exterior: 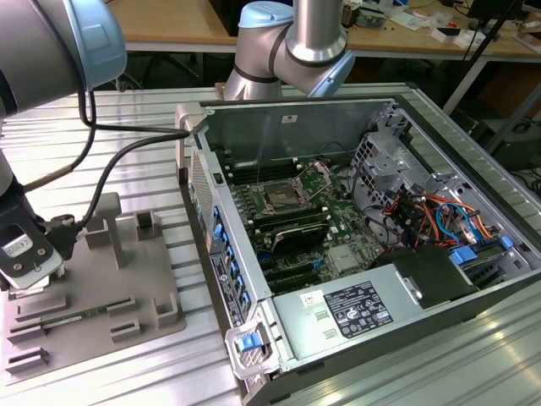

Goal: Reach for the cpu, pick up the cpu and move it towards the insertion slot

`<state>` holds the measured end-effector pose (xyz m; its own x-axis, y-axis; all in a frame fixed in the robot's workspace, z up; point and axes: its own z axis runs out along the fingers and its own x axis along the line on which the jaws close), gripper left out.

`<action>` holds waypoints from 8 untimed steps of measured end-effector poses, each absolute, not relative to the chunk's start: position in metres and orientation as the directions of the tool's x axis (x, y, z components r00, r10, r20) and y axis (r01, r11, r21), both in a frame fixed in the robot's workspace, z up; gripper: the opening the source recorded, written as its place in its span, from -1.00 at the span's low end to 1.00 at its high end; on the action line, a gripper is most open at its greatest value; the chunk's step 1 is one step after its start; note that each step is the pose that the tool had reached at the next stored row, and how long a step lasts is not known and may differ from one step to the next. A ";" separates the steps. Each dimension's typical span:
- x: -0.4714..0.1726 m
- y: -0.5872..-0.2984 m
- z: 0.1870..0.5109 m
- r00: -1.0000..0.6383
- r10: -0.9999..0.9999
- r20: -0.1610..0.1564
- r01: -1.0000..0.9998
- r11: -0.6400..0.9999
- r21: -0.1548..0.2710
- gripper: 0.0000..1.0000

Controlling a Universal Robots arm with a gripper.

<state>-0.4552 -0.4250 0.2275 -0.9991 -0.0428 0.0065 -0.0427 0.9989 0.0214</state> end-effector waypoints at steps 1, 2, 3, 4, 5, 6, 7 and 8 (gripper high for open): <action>-0.455 -0.425 0.228 -0.999 -0.043 0.007 -0.043 0.999 0.021 0.09; -0.455 -0.425 0.229 -0.999 -0.043 0.006 -0.043 0.999 0.022 0.09; -0.455 -0.425 0.229 -0.999 -0.043 0.006 -0.043 0.999 0.022 0.09; -0.455 -0.425 0.229 -0.999 -0.043 0.007 -0.043 0.999 0.021 0.09; -0.455 -0.425 0.230 -0.999 -0.043 0.007 -0.043 0.999 0.021 0.09; -0.455 -0.425 0.230 -0.999 -0.043 0.007 -0.043 0.999 0.021 0.09; -0.455 -0.425 0.231 -0.999 -0.043 0.007 -0.043 0.999 0.021 0.09; -0.455 -0.425 0.231 -0.999 -0.043 0.007 -0.043 0.999 0.021 0.09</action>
